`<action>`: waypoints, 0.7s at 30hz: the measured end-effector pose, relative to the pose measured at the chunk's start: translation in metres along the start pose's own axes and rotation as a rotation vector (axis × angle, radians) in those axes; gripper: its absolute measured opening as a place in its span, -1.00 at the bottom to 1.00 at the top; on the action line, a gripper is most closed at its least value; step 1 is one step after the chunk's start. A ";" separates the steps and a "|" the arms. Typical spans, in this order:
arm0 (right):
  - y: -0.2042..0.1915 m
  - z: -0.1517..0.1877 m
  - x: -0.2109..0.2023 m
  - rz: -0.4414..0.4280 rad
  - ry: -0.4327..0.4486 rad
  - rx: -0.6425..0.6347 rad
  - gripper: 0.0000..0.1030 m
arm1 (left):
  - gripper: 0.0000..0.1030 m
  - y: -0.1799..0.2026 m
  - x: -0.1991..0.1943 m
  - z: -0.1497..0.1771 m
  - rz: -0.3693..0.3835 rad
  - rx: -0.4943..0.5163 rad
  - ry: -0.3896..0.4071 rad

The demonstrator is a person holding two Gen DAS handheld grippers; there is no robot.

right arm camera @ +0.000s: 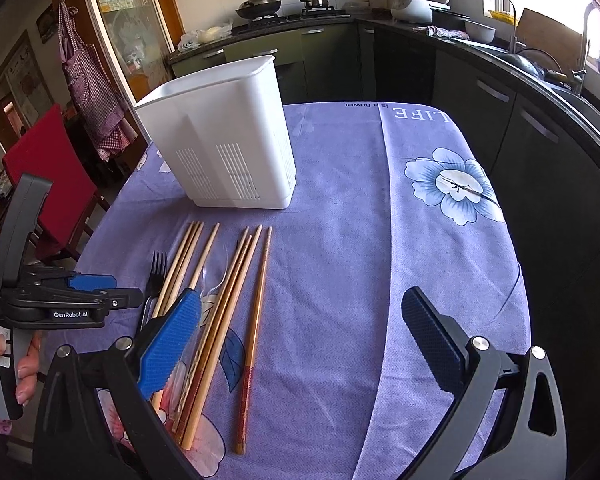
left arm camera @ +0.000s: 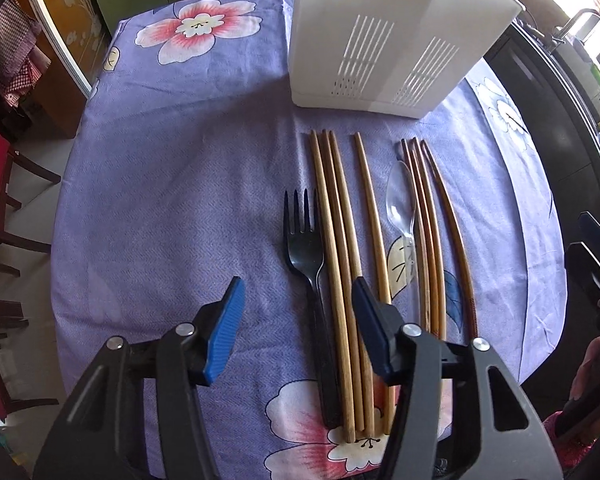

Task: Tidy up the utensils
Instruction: 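Lower the left gripper onto the black fork and close it, then close the right gripper on the clear plastic spoon while the left gripper holds the fork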

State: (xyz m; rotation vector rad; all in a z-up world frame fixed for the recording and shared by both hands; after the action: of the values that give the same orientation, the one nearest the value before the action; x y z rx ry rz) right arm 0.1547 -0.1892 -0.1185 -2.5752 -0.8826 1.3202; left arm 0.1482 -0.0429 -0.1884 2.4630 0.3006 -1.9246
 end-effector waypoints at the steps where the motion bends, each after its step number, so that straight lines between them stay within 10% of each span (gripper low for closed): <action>1: -0.001 0.000 0.000 -0.002 -0.001 0.000 0.92 | -0.23 0.001 0.002 0.001 -0.005 0.001 -0.008; 21: -0.030 0.005 0.020 -0.064 -0.071 -0.033 0.92 | -0.83 0.001 0.023 -0.006 -0.040 0.032 -0.045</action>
State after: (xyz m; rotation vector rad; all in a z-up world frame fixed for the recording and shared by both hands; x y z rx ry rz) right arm 0.1463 -0.1542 -0.1256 -2.5156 -0.9985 1.3985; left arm 0.1591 -0.0393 -0.2097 2.4473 0.3245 -2.0130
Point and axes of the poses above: each gripper's, at about its wrist camera, not at the fingertips, and x roughly the way its jaws point, y to its right, z to its underside, the point moved 10 cm from there along x, roughly the way its jaws point, and after that the axes turned 13 degrees about -z, right-handed, at the moved point
